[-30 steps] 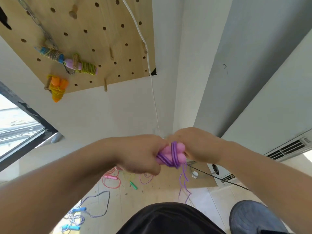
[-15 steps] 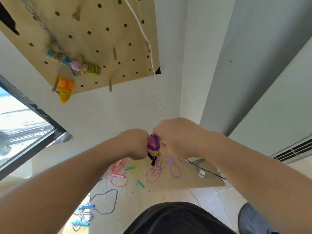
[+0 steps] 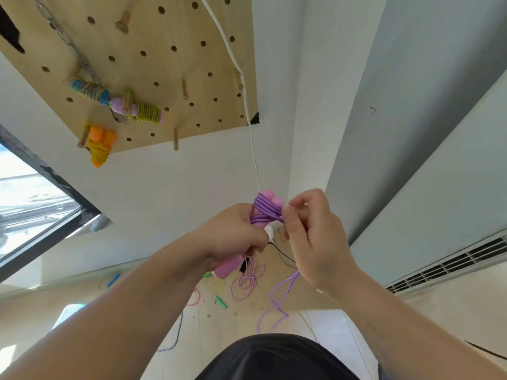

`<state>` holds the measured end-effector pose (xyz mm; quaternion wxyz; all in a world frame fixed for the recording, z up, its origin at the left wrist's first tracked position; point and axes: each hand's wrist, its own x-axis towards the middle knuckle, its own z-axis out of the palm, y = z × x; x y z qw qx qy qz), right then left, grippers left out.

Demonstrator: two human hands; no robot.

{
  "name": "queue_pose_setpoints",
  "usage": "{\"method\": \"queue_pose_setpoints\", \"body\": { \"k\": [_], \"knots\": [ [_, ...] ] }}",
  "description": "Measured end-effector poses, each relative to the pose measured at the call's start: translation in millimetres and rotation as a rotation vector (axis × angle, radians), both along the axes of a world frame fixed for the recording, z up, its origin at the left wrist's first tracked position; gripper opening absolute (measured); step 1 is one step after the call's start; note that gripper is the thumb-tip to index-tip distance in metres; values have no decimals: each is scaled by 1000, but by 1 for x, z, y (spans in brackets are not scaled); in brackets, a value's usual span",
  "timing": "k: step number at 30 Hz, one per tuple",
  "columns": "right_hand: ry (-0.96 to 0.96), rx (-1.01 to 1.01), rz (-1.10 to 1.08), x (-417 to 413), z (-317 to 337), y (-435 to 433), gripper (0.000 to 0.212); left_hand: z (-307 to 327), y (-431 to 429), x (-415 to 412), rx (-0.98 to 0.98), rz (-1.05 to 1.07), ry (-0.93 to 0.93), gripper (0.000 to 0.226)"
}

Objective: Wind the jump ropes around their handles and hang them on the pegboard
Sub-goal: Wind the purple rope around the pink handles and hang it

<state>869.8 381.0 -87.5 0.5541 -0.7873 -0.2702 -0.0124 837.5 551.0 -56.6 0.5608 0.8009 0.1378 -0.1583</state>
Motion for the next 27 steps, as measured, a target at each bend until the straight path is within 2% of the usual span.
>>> {"method": "queue_pose_setpoints", "body": {
  "k": [3, 7, 10, 11, 13, 16, 18, 20, 23, 25, 27],
  "knots": [
    [336, 15, 98, 9, 14, -5, 48, 8, -2, -6, -169, -46, 55, 28],
    [415, 117, 403, 15, 29, -6, 29, 15, -9, -16, -476, -140, 134, 20],
    [470, 61, 471, 23, 33, -7, 35, 11, -4, -18, -571, -218, 200, 29],
    [469, 2, 483, 26, 34, -8, 40, 11, -3, -19, -593, -231, 230, 28],
    [395, -133, 499, 30, 34, -9, 40, 9, -4, -21, -643, -234, 285, 12],
    [213, -282, 476, 29, 31, -10, 39, 2, -5, -24, -693, -241, 313, 27],
    [79, -361, 419, 28, 26, -8, 41, -2, -8, -24, -736, -252, 312, 25],
    [41, -374, 373, 27, 19, -5, 42, -6, -10, -22, -763, -236, 317, 21],
    [123, -286, 355, 27, 6, -1, 39, -9, -11, -17, -585, -186, 290, 14],
    [155, -242, 314, 28, -2, -2, 42, -10, -8, -13, -246, -145, 187, 25],
    [183, -196, 230, 32, -8, -5, 42, -12, -9, -13, 195, -28, 66, 42]
  ]
}}
